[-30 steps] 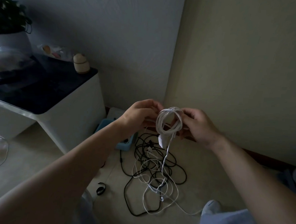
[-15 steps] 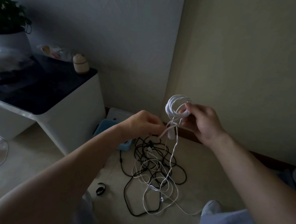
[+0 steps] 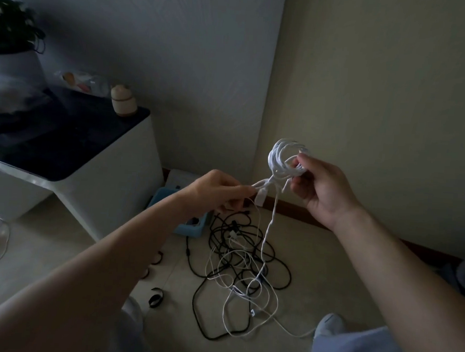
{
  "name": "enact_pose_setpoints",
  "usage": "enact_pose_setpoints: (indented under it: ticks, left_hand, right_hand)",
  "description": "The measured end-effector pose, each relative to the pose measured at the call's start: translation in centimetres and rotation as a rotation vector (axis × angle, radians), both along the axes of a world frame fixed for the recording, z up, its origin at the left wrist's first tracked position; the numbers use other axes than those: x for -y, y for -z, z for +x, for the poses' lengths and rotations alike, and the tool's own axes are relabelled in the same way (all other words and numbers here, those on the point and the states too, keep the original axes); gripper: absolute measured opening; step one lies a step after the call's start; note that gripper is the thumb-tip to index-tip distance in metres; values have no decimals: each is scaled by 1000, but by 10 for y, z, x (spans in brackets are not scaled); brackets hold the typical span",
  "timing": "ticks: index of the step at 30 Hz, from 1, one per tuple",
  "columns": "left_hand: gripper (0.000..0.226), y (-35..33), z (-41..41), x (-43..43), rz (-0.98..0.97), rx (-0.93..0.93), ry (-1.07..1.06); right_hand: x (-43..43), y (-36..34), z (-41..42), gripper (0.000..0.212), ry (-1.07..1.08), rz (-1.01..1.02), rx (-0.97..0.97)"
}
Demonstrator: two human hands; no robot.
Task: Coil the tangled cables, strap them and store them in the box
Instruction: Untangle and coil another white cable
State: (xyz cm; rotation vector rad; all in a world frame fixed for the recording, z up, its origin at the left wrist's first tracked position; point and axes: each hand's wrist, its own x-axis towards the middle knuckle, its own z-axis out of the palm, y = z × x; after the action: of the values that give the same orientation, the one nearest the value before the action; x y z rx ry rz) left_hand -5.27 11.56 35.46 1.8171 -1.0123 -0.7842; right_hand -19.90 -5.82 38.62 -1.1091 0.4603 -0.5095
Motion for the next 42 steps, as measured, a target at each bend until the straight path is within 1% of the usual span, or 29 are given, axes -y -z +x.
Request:
enact_pose_setpoints:
  ticks: [3, 4, 6, 8, 11, 13, 15, 17, 19, 21, 22, 24, 26, 27, 28, 29, 31, 32, 33, 35, 36, 37, 38, 39, 40, 41, 42]
  left_hand:
    - [64, 3, 4, 2, 99, 147, 29]
    - [63, 5, 4, 3, 120, 229, 48]
    - [51, 10, 2, 2, 140, 410, 84]
    - [40, 12, -1, 2, 176, 557, 56]
    - [42, 17, -1, 1, 211, 775, -68]
    - [37, 19, -2, 1, 171, 814, -71]
    - [37, 22, -5, 3, 123, 783, -30]
    - [36, 24, -9, 5, 132, 720, 12]
    - [22, 30, -11, 9, 165, 657, 47]
    - [5, 35, -9, 10, 210, 599, 56]
    - [10, 38, -8, 10, 235, 544, 58]
    - [18, 41, -4, 9, 336, 359, 46]
    - [26, 39, 2, 5, 492, 13, -13]
    - [32, 37, 4, 3, 571, -173, -45]
    - [34, 36, 8, 1, 620, -318, -57]
    - [33, 35, 12, -1, 629, -414, -67]
    - [24, 33, 15, -1, 563, -536, -122]
    - [19, 32, 15, 1, 494, -520, -174]
    - [13, 33, 15, 3, 413, -408, -232]
    - [11, 31, 12, 9, 262, -15, -392]
    - [11, 25, 8, 12, 138, 108, -485]
    - [20, 17, 3, 15, -19, 100, -537]
    - [31, 9, -1, 16, -184, -3, -522]
    - [42, 2, -5, 17, -297, -113, -446]
    - [53, -6, -9, 18, -343, -178, -322]
    - [62, -11, -14, 18, -329, -178, -200]
    - [65, -13, -19, 18, -289, -145, -113]
  right_hand:
    - [2, 1, 1, 28, 26, 55, 6]
    - [1, 2, 1, 29, 19, 73, 9]
    - [1, 4, 1, 35, -10, 119, 13]
    - [0, 4, 1, 37, -70, 148, -12]
    - [1, 5, -1, 33, -172, 152, -60]
    - [2, 5, -1, 25, -225, 157, -69]
    - [3, 5, -1, 18, -260, 173, -60]
    - [4, 4, -2, 16, -265, 183, -39]
    - [6, 4, -2, 16, -248, 210, 4]
    - [7, 3, -3, 16, -187, 253, 23]
    - [8, 3, -3, 15, -148, 263, 19]
    - [9, 4, -2, 16, -70, 251, 8]
    - [10, 4, -3, 20, -13, 180, 16]
    - [10, 3, -5, 22, 0, 96, 10]
    - [10, 3, -6, 23, -2, -5, -5]
    - [9, 3, -8, 23, -14, -94, -20]
    - [8, 5, -9, 22, -53, -195, -38]
    - [7, 6, -9, 22, -73, -227, -47]
    - [7, 7, -8, 21, -89, -258, -62]
    - [6, 9, -6, 20, -114, -325, -101]
    - [5, 11, -5, 19, -129, -368, -121]
    - [4, 12, -5, 18, -151, -420, -139]
    - [3, 14, -3, 16, -179, -474, -156]
    - [2, 16, -2, 15, -210, -531, -181]
    - [0, 18, -2, 14, -239, -586, -213]
    - [-1, 20, -1, 15, -264, -637, -244]
    - [-3, 23, 0, 17, -283, -682, -268]
